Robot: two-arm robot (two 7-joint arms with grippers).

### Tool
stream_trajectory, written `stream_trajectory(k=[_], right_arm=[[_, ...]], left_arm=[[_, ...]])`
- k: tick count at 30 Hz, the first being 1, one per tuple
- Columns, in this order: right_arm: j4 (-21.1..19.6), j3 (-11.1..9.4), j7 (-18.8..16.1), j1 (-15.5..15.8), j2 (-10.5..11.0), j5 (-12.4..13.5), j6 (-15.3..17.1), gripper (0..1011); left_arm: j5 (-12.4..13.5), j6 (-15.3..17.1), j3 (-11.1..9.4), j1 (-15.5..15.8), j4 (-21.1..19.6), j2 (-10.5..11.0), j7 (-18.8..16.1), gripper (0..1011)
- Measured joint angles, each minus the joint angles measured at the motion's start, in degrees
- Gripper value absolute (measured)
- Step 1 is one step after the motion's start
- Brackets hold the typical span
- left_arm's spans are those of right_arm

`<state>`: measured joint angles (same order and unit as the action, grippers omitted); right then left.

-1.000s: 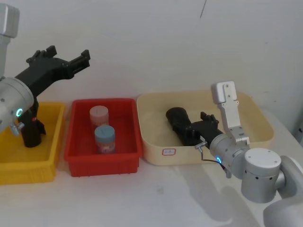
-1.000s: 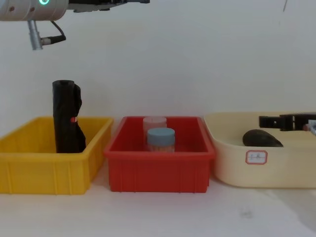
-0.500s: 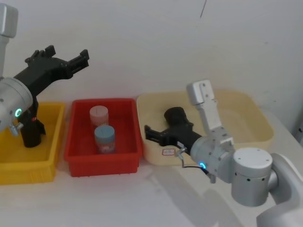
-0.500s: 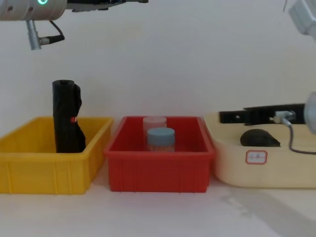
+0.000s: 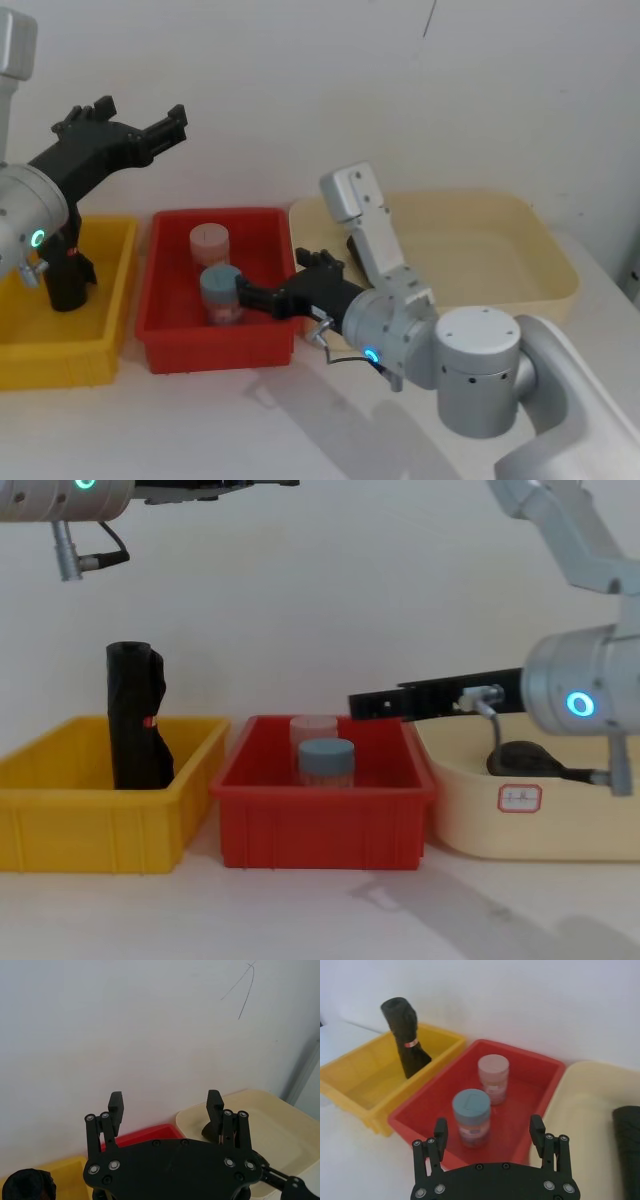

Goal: Pick up the garbage bag with the one hand and transfer it to the other hand.

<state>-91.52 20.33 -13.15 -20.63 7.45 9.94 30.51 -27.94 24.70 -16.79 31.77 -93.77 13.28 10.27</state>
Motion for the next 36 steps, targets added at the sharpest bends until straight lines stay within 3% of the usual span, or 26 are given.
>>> stream_trajectory(k=[19,29,36], right_arm=[[3.90,6.26,2.45,-1.77,-3.97,-4.94,-0.34,1000],[8.06,6.90,4.39,-3.33,-6.59,-6.28,-1.12,1000],[12.03,5.44,6.03,-5.19,-9.35,-6.26,-1.10,1000]], left_arm=[[0.00,0.01,0.00,0.00,0.00,0.00,0.01,1001],[0.00,0.01,0.00,0.00,0.00,0.00,0.01,1001],[0.00,0.00,-0.01,0.00,0.01,0.00,0.01,1001]])
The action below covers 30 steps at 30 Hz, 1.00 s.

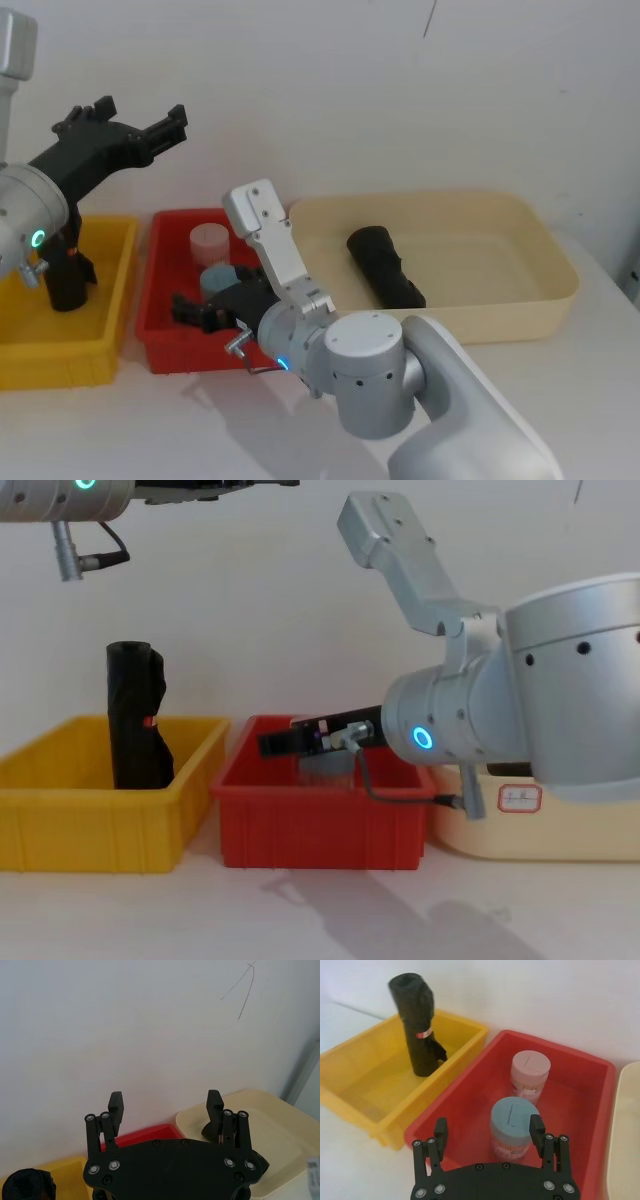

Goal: Pick up the garbage bag with the one hand and transfer it to the other hand.

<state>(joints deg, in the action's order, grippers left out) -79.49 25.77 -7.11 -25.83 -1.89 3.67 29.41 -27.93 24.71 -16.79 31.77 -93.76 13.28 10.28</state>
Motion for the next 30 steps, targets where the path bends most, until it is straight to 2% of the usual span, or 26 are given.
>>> stream_trajectory(k=[12,30], right_arm=[[5.33,-2.98,2.24,-2.87,-3.27,0.78,0.42,999],[11.53,-4.70,3.23,-5.52,-5.00,0.31,-0.78,1000]], left_arm=[[0.00,0.00,0.00,0.00,0.00,0.00,0.00,1001],[0.00,0.00,0.00,0.00,0.00,-0.01,0.00,1001]])
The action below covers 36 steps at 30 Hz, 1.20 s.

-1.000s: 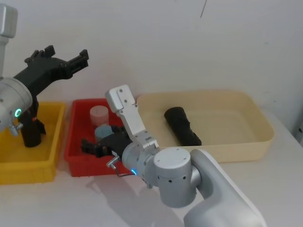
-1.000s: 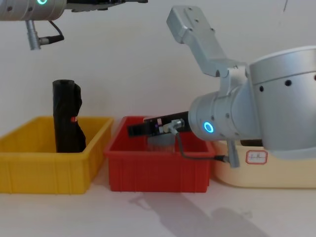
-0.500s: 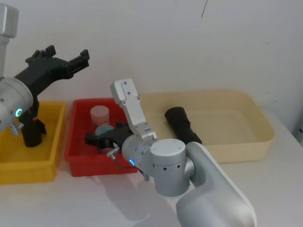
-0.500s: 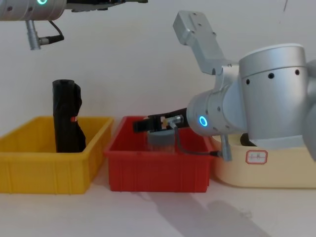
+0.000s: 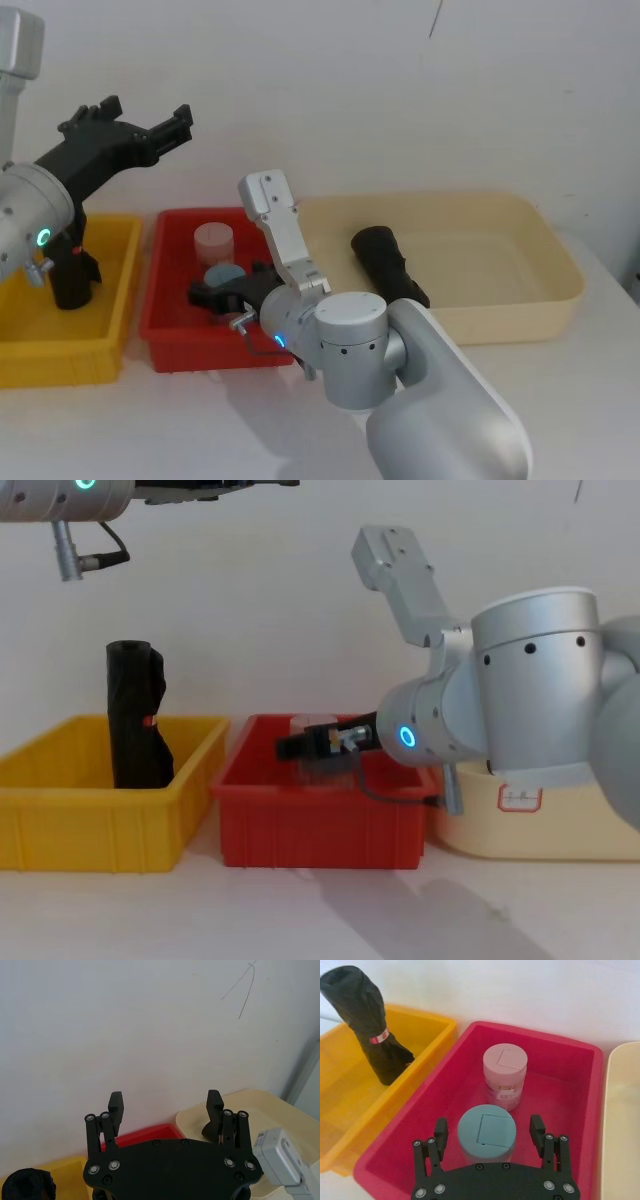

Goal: Pick up the garbage bag with the one hand and transfer it to the other hand.

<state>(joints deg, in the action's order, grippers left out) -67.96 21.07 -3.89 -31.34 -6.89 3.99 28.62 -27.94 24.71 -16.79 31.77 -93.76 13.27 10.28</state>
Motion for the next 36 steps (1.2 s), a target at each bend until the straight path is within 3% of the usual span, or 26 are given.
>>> stream_trajectory(k=[11,21,23,31,36], right_arm=[[2.90,-0.58,-0.33,-1.24,-0.28,-0.35,-0.97,999],[2.98,-0.67,-2.06,-1.22,0.01,-0.50,-0.88,791],[2.77,-0.77,-2.18,-1.08,0.03,-0.50,-0.75,693],[0.10,-1.70,-3.00,-0.07,0.06,-0.09,0.08,663],[-4.12,-3.49,-3.41,1.09,0.07,1.20,0.75,664]], left_arm=[[0.01,0.00,0.00,0.00,0.00,0.00,0.00,1001],[0.00,0.00,0.00,0.00,0.00,0.00,0.00,1001],[0.00,0.00,0.00,0.00,0.00,0.00,0.00,1001],[0.00,0.00,0.00,0.00,0.00,0.00,0.00,1001],[0.00,0.00,0.01,0.00,0.00,0.00,0.00,1001]])
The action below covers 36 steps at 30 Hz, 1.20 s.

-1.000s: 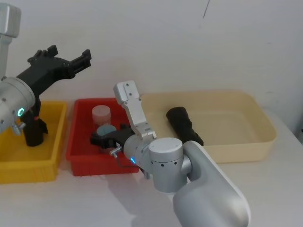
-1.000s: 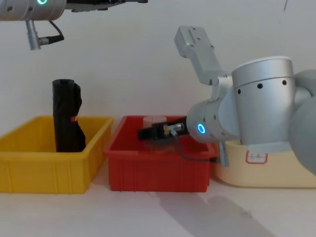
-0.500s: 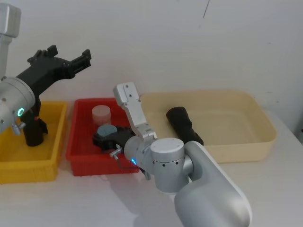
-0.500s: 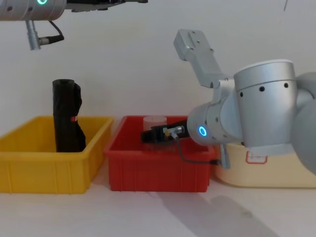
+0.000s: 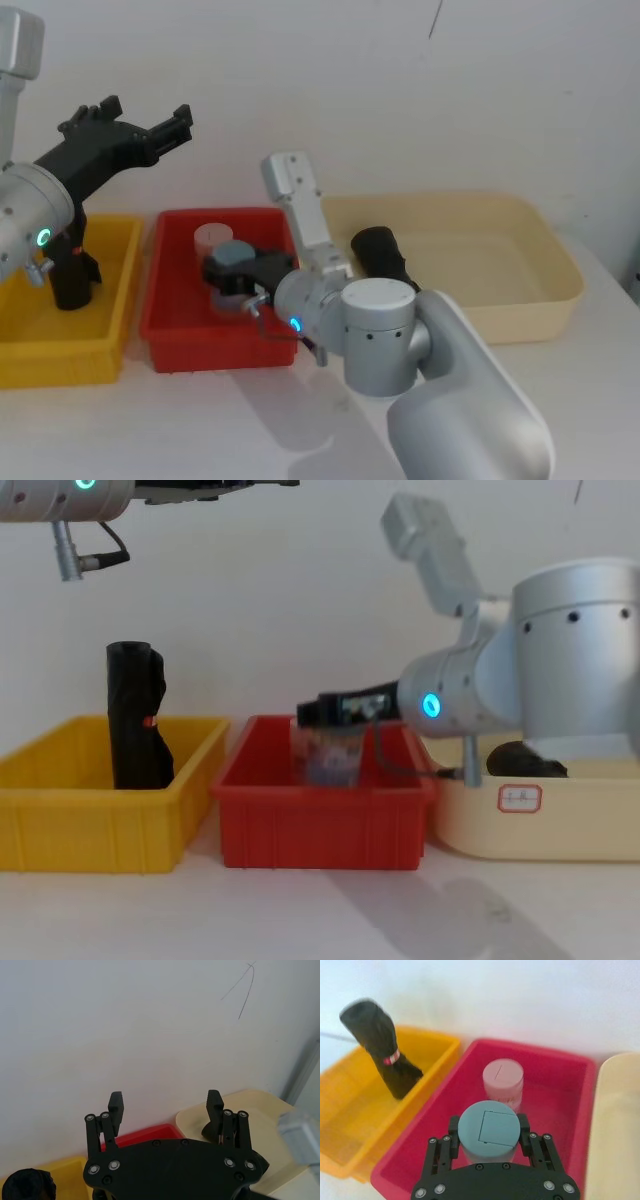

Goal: Pick up the garbage bag with the one hand and transfer it to the other hand.

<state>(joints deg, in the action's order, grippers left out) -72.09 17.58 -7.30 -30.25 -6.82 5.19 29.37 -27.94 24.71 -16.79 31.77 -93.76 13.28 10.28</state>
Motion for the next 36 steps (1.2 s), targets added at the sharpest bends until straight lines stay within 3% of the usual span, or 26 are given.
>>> stream_trajectory(k=[9,17,26,32,36], right_arm=[[-6.03,-3.89,0.87,1.28,0.33,1.98,-0.05,664],[-10.31,-8.77,2.68,2.13,0.95,3.89,-1.66,663],[-10.59,-13.68,4.60,2.64,2.13,5.24,-4.85,664],[-8.60,-15.89,5.01,3.30,3.45,5.75,-8.59,843],[-8.03,-16.15,4.38,3.95,4.06,5.87,-10.87,936]], left_arm=[[0.00,0.00,0.00,0.00,0.00,0.00,0.00,1001],[0.00,0.00,0.00,0.00,0.00,0.00,0.00,1001],[0.00,0.00,0.00,0.00,0.00,0.00,0.00,1001],[0.00,0.00,0.00,0.00,0.00,0.00,0.00,1001],[0.00,0.00,0.00,0.00,0.00,0.00,0.00,1001]])
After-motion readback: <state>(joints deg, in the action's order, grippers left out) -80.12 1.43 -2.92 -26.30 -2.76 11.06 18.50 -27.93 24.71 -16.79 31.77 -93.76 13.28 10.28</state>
